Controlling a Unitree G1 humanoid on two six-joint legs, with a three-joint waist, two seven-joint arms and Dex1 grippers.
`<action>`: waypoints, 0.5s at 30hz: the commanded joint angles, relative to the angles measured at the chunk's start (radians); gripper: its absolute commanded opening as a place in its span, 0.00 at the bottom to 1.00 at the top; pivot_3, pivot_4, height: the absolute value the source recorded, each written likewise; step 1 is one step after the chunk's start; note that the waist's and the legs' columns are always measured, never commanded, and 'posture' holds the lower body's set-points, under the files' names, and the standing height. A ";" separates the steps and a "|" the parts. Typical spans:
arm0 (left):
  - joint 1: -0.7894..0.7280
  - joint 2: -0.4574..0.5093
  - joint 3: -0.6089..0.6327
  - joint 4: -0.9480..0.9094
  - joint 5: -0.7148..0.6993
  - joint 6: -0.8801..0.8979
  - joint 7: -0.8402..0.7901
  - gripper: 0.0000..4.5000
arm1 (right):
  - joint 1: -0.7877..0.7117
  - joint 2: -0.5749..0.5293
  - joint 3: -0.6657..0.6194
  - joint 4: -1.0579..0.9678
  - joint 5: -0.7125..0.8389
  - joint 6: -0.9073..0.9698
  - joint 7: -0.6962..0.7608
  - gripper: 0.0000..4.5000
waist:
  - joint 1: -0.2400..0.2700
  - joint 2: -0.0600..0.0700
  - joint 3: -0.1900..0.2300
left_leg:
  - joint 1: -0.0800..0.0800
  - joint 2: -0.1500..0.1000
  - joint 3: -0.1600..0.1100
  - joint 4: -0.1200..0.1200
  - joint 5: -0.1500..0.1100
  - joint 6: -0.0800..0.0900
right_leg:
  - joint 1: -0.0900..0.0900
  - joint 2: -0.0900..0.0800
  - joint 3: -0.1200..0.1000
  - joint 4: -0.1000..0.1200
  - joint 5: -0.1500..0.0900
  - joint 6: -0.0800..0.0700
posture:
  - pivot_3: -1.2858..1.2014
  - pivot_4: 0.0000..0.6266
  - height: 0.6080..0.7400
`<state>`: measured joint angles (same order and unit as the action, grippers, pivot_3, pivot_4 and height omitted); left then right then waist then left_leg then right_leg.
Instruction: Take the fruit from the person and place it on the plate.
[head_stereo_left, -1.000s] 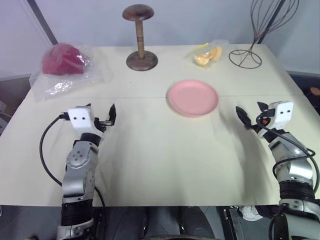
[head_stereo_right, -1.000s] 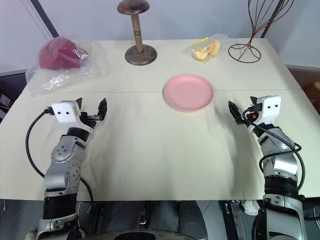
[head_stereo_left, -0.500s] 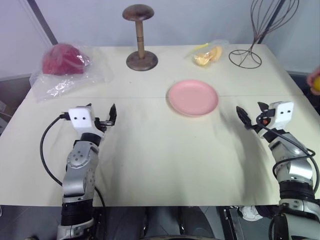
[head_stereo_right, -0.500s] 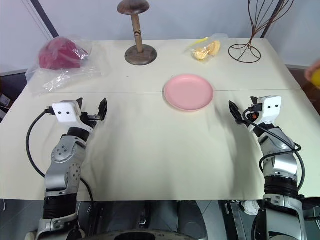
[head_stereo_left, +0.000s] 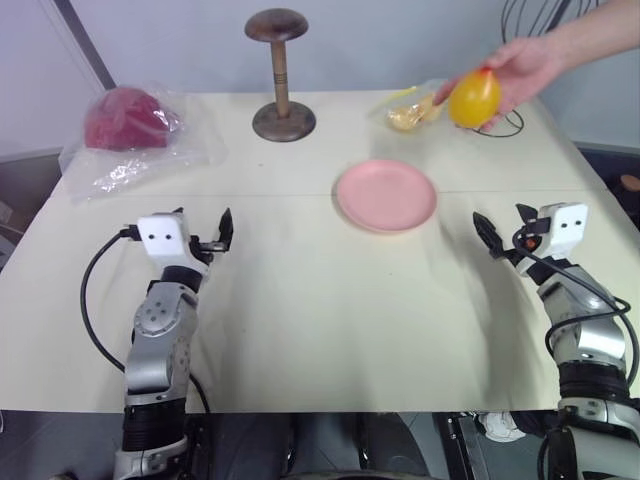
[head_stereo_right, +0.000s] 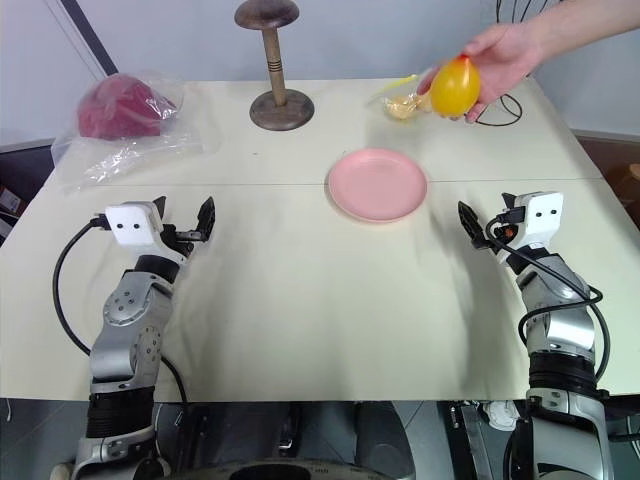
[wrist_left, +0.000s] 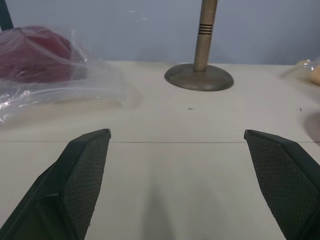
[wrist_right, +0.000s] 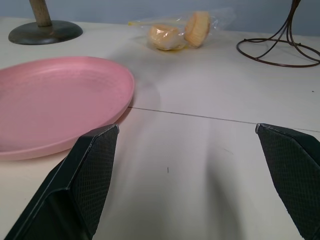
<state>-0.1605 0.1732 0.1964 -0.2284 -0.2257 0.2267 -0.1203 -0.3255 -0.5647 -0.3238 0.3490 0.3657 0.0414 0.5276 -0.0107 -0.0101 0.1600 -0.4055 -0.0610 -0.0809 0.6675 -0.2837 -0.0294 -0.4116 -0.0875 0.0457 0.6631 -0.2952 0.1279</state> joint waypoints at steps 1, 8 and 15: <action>-0.005 0.004 -0.004 -0.011 0.010 -0.022 -0.001 0.99 | -0.021 -0.006 -0.016 -0.034 -0.002 -0.014 -0.001 1.00 | 0.000 0.000 0.000 | 0.000 0.000 0.000 0.000 0.000 0.000 | 0.000 0.000 0.000 0.000 0.000 0.000 | 0.52 0.24 1.00; -0.041 0.058 0.010 0.031 -0.010 -0.007 -0.053 0.99 | -0.014 -0.007 -0.018 -0.039 -0.001 -0.014 -0.001 1.00 | 0.000 0.000 0.000 | 0.000 0.000 0.000 0.000 0.000 0.000 | 0.000 0.000 0.000 0.000 0.000 0.000 | 0.52 0.24 1.00; -0.133 0.168 0.027 0.034 -0.128 0.040 -0.223 0.99 | -0.006 -0.008 -0.023 -0.038 0.000 -0.016 -0.001 1.00 | -0.001 0.000 0.000 | 0.000 0.000 0.000 0.000 0.000 0.000 | 0.000 0.000 0.000 0.000 0.000 0.000 | 0.52 0.24 1.00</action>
<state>-0.2760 0.3168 0.2218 -0.1547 -0.2922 0.2518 -0.2654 -0.3262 -0.5649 -0.3241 0.3489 0.3656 0.0414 0.5270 -0.0112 -0.0100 0.1599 -0.4055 -0.0610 -0.0810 0.6674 -0.2837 -0.0295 -0.4116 -0.0874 0.0456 0.6631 -0.2952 0.1278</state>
